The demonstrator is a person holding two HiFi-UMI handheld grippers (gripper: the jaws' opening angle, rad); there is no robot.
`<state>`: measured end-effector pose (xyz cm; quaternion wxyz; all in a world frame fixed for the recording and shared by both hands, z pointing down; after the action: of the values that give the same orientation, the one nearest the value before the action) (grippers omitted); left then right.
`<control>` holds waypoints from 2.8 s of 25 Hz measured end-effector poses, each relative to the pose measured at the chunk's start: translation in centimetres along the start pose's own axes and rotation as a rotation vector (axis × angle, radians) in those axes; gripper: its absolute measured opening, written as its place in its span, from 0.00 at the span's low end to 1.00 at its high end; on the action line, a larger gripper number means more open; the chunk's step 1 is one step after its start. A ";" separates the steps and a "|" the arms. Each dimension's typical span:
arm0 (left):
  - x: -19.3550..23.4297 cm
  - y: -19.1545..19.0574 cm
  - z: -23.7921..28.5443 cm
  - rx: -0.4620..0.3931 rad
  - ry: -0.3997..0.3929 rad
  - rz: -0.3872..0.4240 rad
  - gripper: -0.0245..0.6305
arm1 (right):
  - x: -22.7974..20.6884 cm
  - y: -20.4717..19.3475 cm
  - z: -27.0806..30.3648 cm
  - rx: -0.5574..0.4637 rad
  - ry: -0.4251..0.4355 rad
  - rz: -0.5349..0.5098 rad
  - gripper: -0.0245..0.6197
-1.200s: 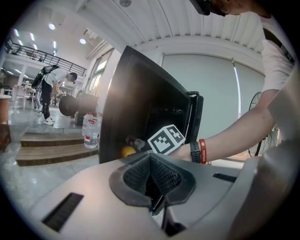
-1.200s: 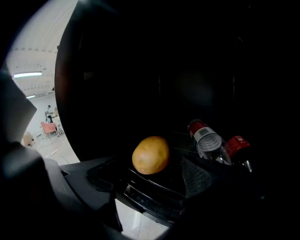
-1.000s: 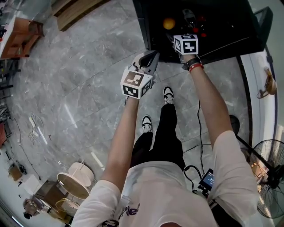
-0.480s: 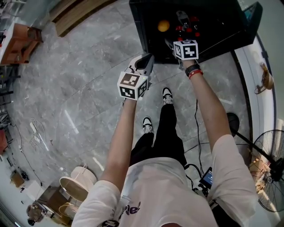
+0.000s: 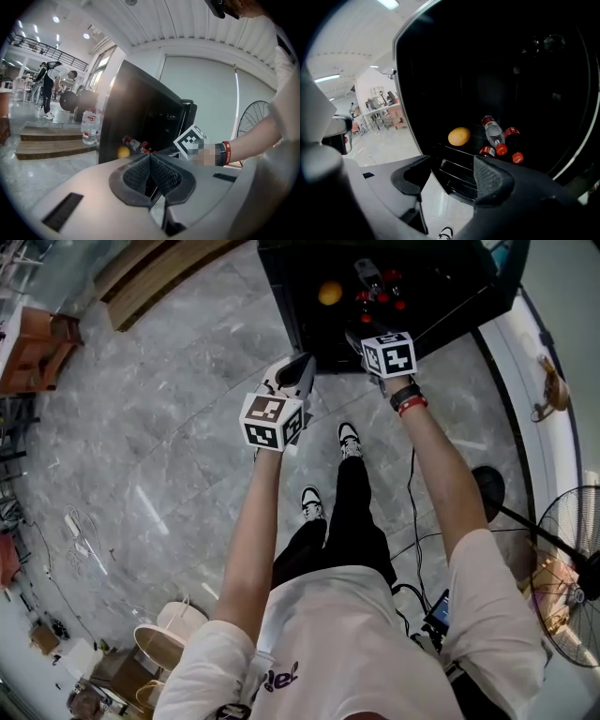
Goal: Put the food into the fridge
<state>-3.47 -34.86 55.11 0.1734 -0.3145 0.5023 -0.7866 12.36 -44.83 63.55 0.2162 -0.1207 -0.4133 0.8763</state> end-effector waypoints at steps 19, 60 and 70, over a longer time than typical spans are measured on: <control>-3.6 2.1 -3.1 0.020 -0.034 0.078 0.07 | 0.9 -1.4 -10.8 0.038 -0.038 -0.035 0.32; -10.8 10.3 -17.5 -0.112 0.040 0.144 0.07 | 8.9 4.8 -32.8 -0.275 -0.195 0.086 0.06; -12.4 11.9 -20.6 -0.174 0.087 0.137 0.07 | 11.6 4.8 -35.9 -0.400 -0.228 0.198 0.06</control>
<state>-8.56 -18.69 34.24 0.1768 -0.2587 0.5960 -0.7394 14.88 -17.84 36.87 0.0532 -0.1016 -0.5864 0.8019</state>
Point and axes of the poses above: the fingertips, and each gripper's own axes: z forward along the fingers, x to its left, y out of its top, the point moved 4 cm from there along -z, backward along the fingers, and after that the axes turned 4 degrees about -z, right-handed, at the moved point
